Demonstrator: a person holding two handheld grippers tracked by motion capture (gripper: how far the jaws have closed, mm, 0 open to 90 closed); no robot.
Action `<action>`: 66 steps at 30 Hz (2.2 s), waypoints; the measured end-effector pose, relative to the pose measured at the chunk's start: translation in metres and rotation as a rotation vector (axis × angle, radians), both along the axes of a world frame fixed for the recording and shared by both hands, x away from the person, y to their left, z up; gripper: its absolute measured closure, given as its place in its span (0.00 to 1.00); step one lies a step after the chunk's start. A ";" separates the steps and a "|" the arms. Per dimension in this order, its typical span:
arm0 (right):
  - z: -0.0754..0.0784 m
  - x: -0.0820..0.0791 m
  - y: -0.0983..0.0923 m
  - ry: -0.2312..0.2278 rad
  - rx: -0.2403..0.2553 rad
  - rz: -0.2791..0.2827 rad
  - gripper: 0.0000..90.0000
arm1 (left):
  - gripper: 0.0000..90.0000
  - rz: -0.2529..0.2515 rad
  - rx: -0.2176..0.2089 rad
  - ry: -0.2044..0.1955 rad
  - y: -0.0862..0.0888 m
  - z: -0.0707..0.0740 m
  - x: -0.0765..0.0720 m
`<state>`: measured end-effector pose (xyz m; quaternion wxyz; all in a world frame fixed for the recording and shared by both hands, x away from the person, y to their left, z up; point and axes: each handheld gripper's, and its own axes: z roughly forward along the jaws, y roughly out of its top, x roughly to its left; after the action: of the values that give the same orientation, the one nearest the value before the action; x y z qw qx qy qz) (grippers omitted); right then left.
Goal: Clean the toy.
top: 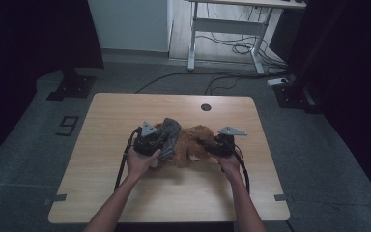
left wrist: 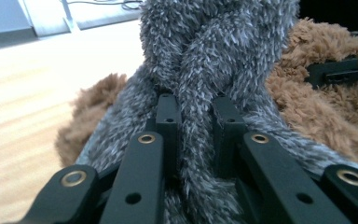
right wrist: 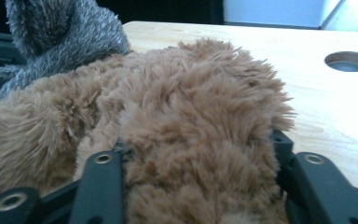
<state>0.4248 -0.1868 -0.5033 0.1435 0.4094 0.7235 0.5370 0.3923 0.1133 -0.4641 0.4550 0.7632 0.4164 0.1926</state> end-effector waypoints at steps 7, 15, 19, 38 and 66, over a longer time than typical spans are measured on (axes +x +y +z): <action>-0.014 -0.030 -0.012 -0.030 -0.021 0.069 0.46 | 0.84 -0.048 0.012 -0.042 -0.008 0.024 -0.019; -0.020 -0.049 -0.016 -0.070 -0.044 0.081 0.44 | 0.83 -0.133 0.059 0.041 -0.053 0.028 0.000; -0.026 -0.051 -0.023 -0.031 -0.002 0.075 0.35 | 0.84 -0.127 0.025 0.051 -0.050 0.006 0.001; -0.023 -0.069 -0.021 0.065 -0.056 0.120 0.40 | 0.85 -0.109 -0.025 -0.015 -0.009 -0.003 -0.048; -0.026 -0.065 -0.021 0.057 -0.041 0.072 0.43 | 0.84 -0.062 -0.165 -0.045 0.024 0.038 -0.043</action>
<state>0.3594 -0.2082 -0.5296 0.1117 0.3953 0.7523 0.5151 0.3489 0.1372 -0.4262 0.5315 0.7311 0.3967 0.1603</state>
